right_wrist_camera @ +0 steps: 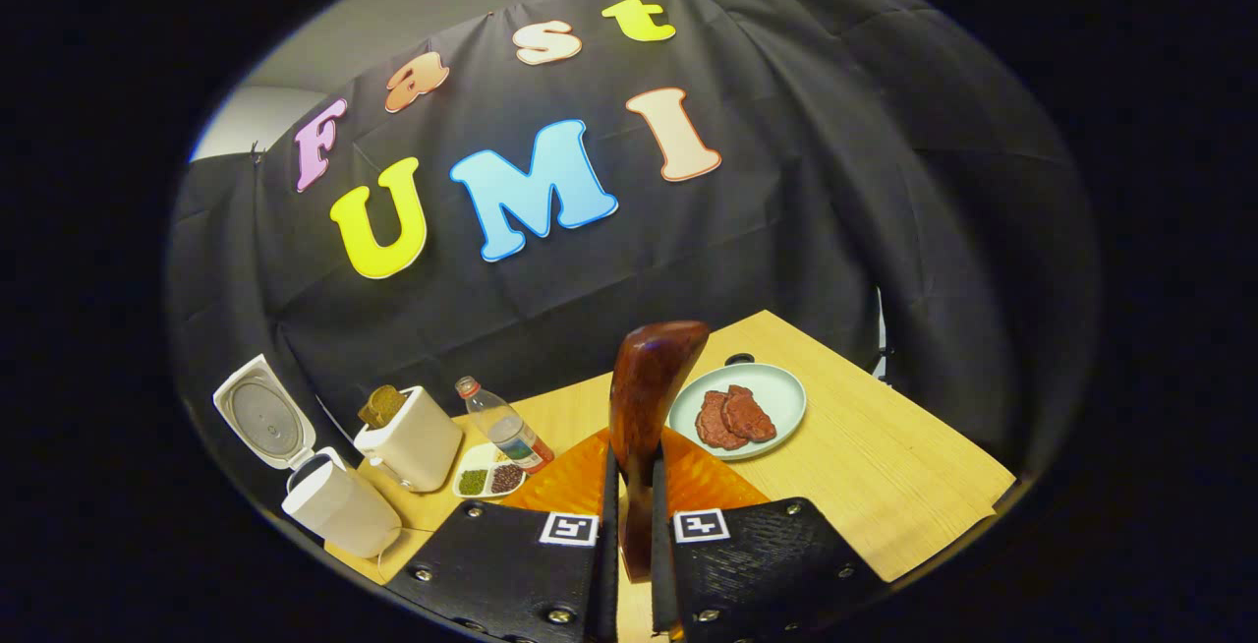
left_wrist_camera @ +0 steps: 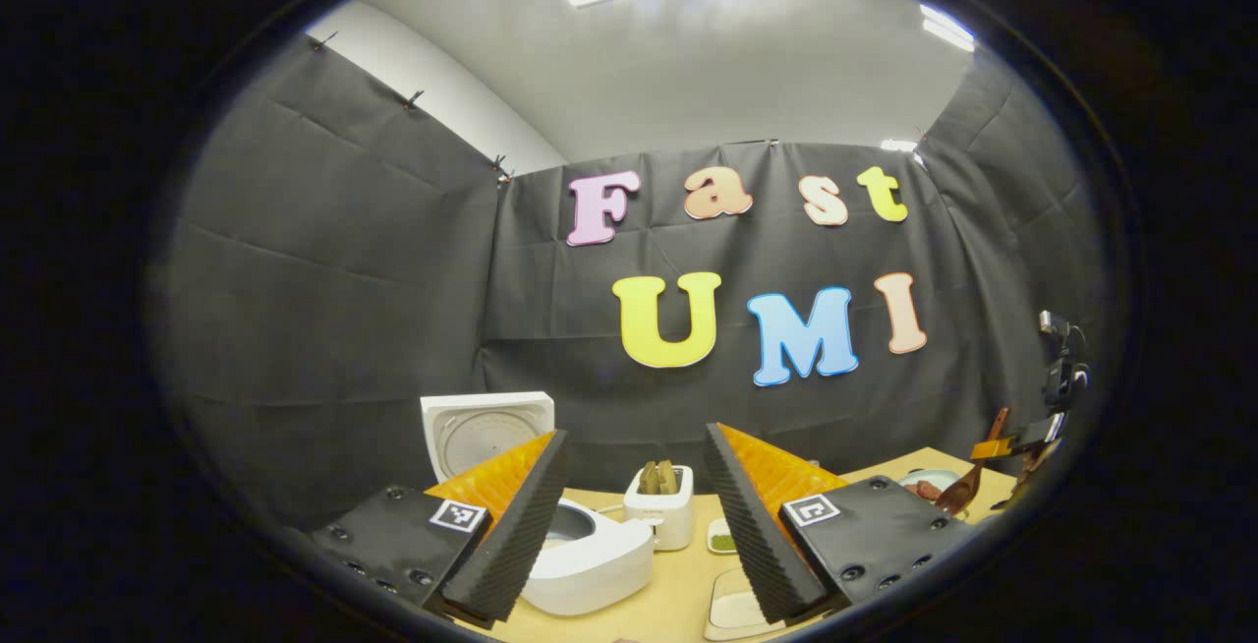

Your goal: Close the left gripper, press the button to open the rice cooker; take a wooden spoon from the chopstick holder with the right hand, scoop a spoonful of rice and pour it into the rice cooker, then put the wooden spoon back into the chopstick holder.

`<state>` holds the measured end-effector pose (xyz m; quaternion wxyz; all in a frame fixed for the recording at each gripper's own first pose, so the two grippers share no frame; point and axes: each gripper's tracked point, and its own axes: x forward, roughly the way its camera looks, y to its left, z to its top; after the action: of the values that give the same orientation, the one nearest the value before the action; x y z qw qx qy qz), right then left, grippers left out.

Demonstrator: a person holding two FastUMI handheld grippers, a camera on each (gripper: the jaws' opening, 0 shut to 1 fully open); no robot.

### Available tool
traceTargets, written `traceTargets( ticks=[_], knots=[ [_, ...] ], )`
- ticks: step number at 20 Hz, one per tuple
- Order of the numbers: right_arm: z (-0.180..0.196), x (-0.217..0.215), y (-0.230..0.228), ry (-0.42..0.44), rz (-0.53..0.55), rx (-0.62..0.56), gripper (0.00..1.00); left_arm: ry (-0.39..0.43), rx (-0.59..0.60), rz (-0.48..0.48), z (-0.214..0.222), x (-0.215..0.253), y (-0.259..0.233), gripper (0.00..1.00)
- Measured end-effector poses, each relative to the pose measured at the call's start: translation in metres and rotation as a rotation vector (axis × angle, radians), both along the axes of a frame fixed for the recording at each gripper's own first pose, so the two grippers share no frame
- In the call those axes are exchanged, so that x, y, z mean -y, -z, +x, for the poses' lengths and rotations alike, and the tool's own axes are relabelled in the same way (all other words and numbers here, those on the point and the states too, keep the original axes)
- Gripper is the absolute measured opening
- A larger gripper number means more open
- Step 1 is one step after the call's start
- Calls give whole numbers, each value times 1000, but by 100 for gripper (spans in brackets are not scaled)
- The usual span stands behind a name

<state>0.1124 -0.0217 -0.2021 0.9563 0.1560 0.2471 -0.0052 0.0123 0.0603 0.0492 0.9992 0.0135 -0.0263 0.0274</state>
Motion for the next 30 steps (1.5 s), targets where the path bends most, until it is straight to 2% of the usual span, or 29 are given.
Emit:
traceTargets(
  ticks=[4,8,10,12,13,14,15,16,18,19,21,22,25,26,28,29,30],
  knots=[
    [-2,12,17,16,-32,-10,14,-3,-3,23,-8,5,-2,93],
    [-3,15,31,25,3,-46,14,-26,4,34,-13,2,-6,90],
    [-4,18,36,25,-2,-53,16,-35,5,35,-14,1,-6,91],
    [-5,26,34,39,-35,-41,24,-47,12,26,-15,-2,-7,94],
    [-6,31,29,49,-60,-31,40,-51,15,20,-15,-3,-7,94],
    [-5,35,26,55,-85,-20,46,-53,15,14,-14,-3,-6,98],
    [-6,39,21,57,-113,-9,59,-53,14,8,-13,-3,-6,98],
    [-6,44,13,65,-151,10,68,-53,12,5,-12,-4,-4,90],
    [-5,48,-9,66,-222,66,99,-56,14,3,-9,-7,-4,90],
    [-6,46,-22,55,-251,92,99,-61,16,5,-8,-9,-4,94],
    [-10,38,-49,27,-287,139,99,-80,14,16,-1,-19,-4,94],
    [-11,33,-64,17,-294,163,99,-90,11,19,6,-24,-3,97],
    [-19,13,-98,-10,-284,210,99,-126,1,16,26,-48,-2,91],
    [-23,7,-104,-18,-281,215,99,-138,6,11,34,-57,-4,98],
    [-30,-1,-119,-20,-279,240,99,-173,9,12,54,-81,-4,91],
    [-34,-4,-125,-16,-288,251,99,-192,3,18,65,-93,-4,90],
    [-36,-5,-131,-12,-297,262,99,-210,-3,23,77,-105,-2,94]
  ],
)
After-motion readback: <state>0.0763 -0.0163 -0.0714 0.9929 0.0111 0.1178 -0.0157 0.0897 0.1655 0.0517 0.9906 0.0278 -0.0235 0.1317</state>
